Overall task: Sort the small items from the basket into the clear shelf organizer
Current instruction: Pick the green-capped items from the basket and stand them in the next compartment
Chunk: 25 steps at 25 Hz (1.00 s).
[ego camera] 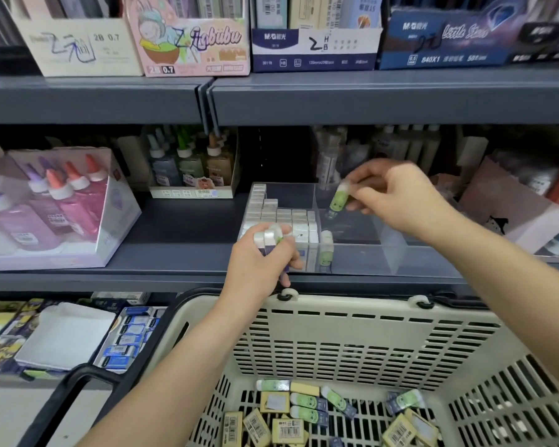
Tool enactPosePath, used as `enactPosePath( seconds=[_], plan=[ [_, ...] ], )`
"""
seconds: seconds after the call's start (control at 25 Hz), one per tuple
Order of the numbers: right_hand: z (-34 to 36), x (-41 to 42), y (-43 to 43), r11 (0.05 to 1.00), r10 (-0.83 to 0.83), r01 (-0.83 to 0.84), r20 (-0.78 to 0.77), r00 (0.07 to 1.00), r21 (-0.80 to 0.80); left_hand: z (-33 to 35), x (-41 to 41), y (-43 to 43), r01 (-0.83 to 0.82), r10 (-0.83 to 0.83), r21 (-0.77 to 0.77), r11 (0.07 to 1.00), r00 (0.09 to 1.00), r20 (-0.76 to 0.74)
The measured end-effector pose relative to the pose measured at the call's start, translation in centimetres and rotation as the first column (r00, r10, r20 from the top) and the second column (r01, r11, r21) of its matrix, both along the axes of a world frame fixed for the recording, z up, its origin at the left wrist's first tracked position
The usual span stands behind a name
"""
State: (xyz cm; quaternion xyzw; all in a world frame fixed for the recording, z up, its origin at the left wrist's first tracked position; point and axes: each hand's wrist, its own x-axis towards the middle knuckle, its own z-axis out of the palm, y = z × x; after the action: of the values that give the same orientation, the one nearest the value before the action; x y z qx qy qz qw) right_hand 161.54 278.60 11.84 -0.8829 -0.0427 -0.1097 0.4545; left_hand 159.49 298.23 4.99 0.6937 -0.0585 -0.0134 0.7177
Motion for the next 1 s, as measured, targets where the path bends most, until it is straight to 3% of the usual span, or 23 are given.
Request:
enactPosePath(
  seconds=[0.08,0.16,0.64,0.72,0.8,0.88,1.0],
  plan=[
    [-0.9,0.6,0.1,0.981,-0.018,0.014,-0.019,1.000,-0.193,0.0,0.0,0.0,-0.003,0.002,0.017,1.000,1.000,0.015],
    [-1.8,1.0,0.6,0.960,0.014,-0.036,-0.082,0.997,-0.279,-0.1,0.0,0.1,0.006,-0.006,0.006,1.000,1.000,0.011],
    [-3.4,1.2,0.3,0.880,0.128,-0.221,-0.237,0.963,-0.422,-0.1,-0.2,0.2,0.029,-0.029,-0.086,0.996,1.000,-0.003],
    [-3.0,0.8,0.3,0.835,0.108,-0.198,-0.200,0.974,-0.514,0.0,-0.3,0.2,0.026,-0.026,-0.082,0.996,1.000,-0.002],
    [-2.6,0.0,0.7,0.817,0.070,-0.065,-0.013,0.997,-0.573,0.0,-0.3,0.1,0.022,-0.022,-0.063,0.998,1.000,-0.003],
    [-2.0,-1.2,1.7,0.891,0.098,-0.033,0.120,0.988,-0.453,0.0,-0.3,0.2,0.033,-0.033,-0.046,0.998,0.999,0.002],
    [-1.4,-2.9,3.7,0.942,0.222,-0.200,0.053,0.974,-0.270,0.0,-0.3,0.3,0.069,-0.071,0.033,0.997,0.996,0.048]
  ],
)
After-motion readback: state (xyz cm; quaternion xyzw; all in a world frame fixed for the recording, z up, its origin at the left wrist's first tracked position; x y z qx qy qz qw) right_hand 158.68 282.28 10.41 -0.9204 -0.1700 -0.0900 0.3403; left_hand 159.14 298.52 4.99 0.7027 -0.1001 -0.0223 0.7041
